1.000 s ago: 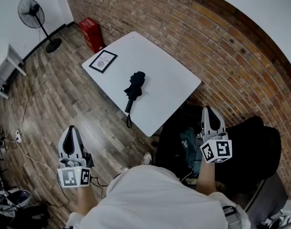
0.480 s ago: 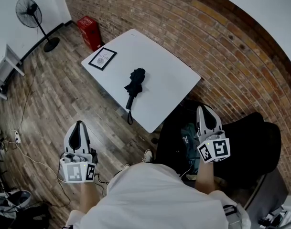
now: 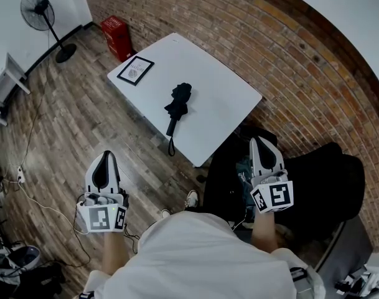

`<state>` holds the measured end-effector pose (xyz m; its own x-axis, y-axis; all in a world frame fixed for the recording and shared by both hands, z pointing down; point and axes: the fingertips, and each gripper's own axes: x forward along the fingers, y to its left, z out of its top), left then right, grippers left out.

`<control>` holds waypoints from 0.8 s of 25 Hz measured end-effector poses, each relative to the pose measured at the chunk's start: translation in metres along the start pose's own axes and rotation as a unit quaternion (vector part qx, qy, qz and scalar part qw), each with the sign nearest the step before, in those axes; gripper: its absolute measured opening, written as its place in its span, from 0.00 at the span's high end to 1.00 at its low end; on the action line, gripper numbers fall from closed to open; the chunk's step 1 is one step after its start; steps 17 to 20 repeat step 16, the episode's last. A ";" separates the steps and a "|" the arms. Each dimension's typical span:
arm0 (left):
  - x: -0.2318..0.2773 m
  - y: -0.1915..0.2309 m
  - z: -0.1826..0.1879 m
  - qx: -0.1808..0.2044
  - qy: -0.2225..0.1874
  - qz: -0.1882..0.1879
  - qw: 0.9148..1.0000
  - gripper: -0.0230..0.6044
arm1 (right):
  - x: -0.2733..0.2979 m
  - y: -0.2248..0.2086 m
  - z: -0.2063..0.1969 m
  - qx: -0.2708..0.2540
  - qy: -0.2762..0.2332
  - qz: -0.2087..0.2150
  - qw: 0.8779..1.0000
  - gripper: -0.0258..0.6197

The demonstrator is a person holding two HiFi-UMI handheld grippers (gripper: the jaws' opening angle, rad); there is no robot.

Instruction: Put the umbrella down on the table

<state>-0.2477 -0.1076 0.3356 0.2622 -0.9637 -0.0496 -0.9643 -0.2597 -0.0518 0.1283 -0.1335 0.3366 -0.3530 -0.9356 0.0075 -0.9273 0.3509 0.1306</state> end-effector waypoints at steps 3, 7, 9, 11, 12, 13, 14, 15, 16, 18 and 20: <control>0.001 0.001 -0.001 0.001 0.002 -0.004 1.000 0.92 | -0.004 0.003 0.002 -0.006 0.004 -0.005 1.000 0.93; 0.001 0.002 -0.005 -0.003 0.010 -0.010 1.000 0.92 | -0.011 0.003 -0.002 0.000 0.010 -0.019 1.000 0.93; 0.002 0.003 -0.009 -0.005 0.016 -0.012 1.000 0.92 | -0.012 0.002 -0.005 0.006 0.014 -0.028 0.999 0.93; 0.006 0.003 -0.010 -0.006 0.019 -0.014 1.000 0.92 | -0.013 0.001 -0.006 0.005 0.015 -0.034 0.999 0.93; 0.008 0.002 -0.010 -0.006 0.018 -0.015 1.000 0.92 | -0.014 0.000 -0.005 0.003 0.015 -0.035 0.999 0.93; 0.010 0.002 -0.010 -0.006 0.017 -0.016 1.000 0.92 | -0.014 -0.001 -0.004 0.002 0.015 -0.036 0.999 0.93; 0.012 0.001 -0.009 -0.006 0.016 -0.018 1.000 0.92 | -0.015 -0.003 -0.004 0.001 0.016 -0.038 0.999 0.93; 0.014 0.000 -0.009 -0.006 0.016 -0.019 1.000 0.92 | -0.016 -0.005 -0.005 0.000 0.017 -0.040 0.999 0.93; 0.016 -0.002 -0.008 -0.005 0.015 -0.021 1.000 0.92 | -0.017 -0.007 -0.005 0.000 0.018 -0.042 0.999 0.93; 0.016 -0.002 -0.008 -0.005 0.015 -0.021 1.000 0.92 | -0.017 -0.007 -0.005 0.000 0.018 -0.042 0.999 0.93; 0.016 -0.002 -0.008 -0.005 0.015 -0.021 1.000 0.92 | -0.017 -0.007 -0.005 0.000 0.018 -0.042 0.999 0.93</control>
